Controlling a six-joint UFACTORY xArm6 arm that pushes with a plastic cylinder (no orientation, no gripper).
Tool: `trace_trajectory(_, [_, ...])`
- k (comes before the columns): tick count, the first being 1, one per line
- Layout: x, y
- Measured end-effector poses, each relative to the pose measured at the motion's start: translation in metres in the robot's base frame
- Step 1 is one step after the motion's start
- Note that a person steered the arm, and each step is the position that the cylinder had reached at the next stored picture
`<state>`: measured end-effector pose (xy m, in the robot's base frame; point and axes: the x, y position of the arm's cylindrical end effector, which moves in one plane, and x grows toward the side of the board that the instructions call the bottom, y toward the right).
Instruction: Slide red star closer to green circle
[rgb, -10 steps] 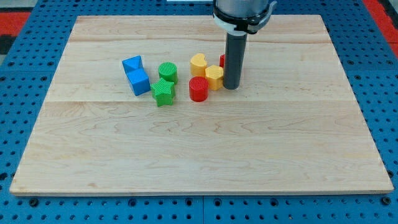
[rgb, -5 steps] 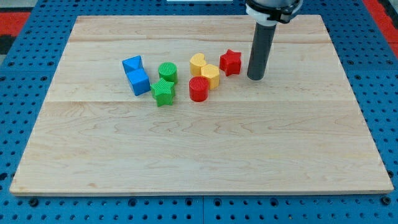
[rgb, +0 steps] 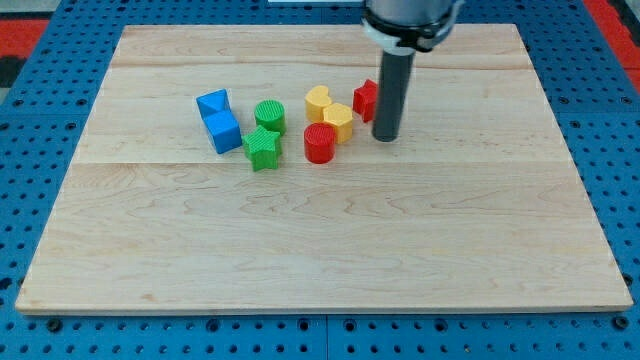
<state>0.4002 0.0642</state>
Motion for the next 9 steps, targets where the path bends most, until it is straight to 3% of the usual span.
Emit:
trace_trajectory(3, [-0.063,-0.023])
trace_trajectory(6, [-0.068,0.024])
trace_trajectory(8, [-0.124,0.021])
trace_trajectory(9, [-0.141,-0.014])
